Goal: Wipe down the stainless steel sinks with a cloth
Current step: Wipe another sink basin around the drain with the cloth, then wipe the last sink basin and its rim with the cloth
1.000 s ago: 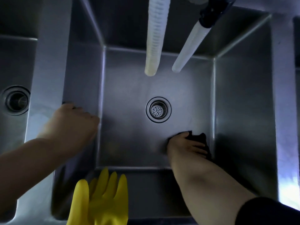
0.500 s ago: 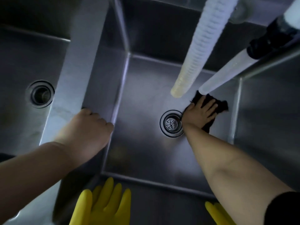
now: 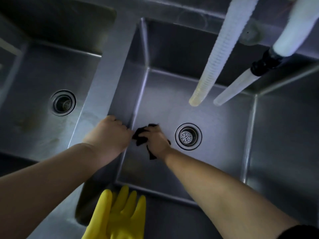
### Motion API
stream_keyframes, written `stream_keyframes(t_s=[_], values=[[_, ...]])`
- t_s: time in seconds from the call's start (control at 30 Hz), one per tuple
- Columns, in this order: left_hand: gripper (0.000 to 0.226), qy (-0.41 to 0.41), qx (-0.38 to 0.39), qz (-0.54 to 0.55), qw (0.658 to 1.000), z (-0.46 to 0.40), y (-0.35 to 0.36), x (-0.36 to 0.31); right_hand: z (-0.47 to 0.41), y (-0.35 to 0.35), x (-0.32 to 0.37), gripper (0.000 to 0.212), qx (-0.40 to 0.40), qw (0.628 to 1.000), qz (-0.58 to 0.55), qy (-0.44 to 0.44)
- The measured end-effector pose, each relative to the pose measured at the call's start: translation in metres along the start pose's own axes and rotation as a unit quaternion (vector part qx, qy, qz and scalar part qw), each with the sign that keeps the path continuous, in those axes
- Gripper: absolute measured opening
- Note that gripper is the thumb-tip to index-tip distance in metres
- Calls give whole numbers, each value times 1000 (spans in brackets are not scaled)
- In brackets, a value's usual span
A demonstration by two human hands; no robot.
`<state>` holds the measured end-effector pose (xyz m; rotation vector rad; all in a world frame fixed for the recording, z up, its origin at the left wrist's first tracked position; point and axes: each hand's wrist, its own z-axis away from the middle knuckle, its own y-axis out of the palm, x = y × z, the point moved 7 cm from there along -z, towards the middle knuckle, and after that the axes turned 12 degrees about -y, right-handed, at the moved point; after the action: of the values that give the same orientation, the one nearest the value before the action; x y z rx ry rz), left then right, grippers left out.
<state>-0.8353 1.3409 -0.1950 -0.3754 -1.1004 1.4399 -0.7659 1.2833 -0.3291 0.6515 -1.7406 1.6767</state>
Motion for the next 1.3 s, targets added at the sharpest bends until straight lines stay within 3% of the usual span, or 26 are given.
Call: stream_keyframes(t_s=[0.17, 0.27, 0.33, 0.4, 0.5, 0.6, 0.73, 0.8, 0.87, 0.93, 1.0, 1.1, 1.2, 1.3], values=[[18, 6, 4, 25, 1000, 2, -2, 4, 42, -25, 26, 45, -33, 981, -61, 179], [24, 38, -126, 55, 990, 15, -26, 6, 58, -55, 57, 55, -86, 972, -42, 213], [24, 46, -221, 133, 965, 30, -45, 15, 65, -80, 85, 57, -143, 967, -16, 211], [7, 41, -291, 226, 929, 51, -59, 27, 65, -98, 116, 57, -191, 959, 2, 210], [21, 2, -315, 341, 886, 75, -64, 52, 52, -115, 165, 60, -248, 947, 20, 205], [42, -71, -262, 454, 848, 103, -58, 94, 29, -117, 213, 63, -280, 937, 37, 206], [68, -142, -84, 624, 763, 136, -35, 150, -6, -106, 286, 71, -297, 940, 8, 168], [65, -149, 12, 721, 677, 154, -23, 169, -19, -98, 319, 73, -281, 950, 7, 137], [51, -145, 58, 816, 557, 171, -13, 184, -29, -91, 346, 76, -256, 960, 21, 110], [39, -153, 85, 856, 486, 185, -2, 196, -35, -86, 368, 78, -236, 967, 51, 75], [35, -153, 94, 863, 472, 196, 6, 203, -40, -81, 385, 77, -216, 973, 77, 35], [25, -142, 77, 864, 477, 208, 13, 209, -48, -75, 396, 78, -195, 977, 85, -11], [18, -150, 62, 883, 441, 218, 21, 211, -53, -64, 390, 83, -177, 983, 52, -17], [12, -192, 38, 893, 404, 226, 34, 216, -56, -40, 371, 100, -117, 993, 1, 33]])
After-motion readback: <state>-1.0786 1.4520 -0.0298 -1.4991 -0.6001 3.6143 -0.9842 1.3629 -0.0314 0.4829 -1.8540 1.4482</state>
